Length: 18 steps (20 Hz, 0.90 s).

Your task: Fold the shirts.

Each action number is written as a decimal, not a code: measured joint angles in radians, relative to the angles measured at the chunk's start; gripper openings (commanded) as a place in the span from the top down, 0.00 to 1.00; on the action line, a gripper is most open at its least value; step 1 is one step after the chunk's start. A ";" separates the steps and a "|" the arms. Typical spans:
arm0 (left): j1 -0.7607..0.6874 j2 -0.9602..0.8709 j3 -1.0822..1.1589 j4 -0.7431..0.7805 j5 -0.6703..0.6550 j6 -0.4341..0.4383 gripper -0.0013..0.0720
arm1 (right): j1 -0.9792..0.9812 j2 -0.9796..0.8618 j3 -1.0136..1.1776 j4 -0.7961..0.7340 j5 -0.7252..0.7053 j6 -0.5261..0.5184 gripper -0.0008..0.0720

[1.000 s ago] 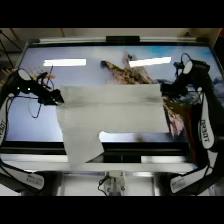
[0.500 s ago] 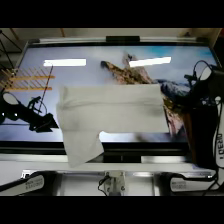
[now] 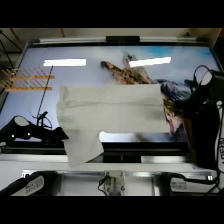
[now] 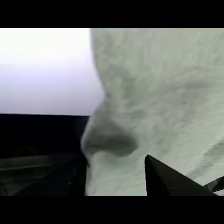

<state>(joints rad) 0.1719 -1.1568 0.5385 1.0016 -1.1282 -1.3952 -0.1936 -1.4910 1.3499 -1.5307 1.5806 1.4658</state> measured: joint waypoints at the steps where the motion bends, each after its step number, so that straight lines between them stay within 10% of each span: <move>1: -0.021 -0.008 -0.005 -0.007 0.024 0.001 0.86 | 0.000 0.000 -0.010 -0.007 0.000 -0.003 0.33; 18: -0.033 0.017 -0.017 -0.026 0.000 0.067 0.93 | -0.083 0.001 -0.332 0.172 -0.204 -0.045 0.34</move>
<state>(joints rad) 0.1387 -1.1397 0.5217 0.9756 -1.1286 -1.3285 -0.2764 -1.4902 1.0180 -1.3590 1.3769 1.4208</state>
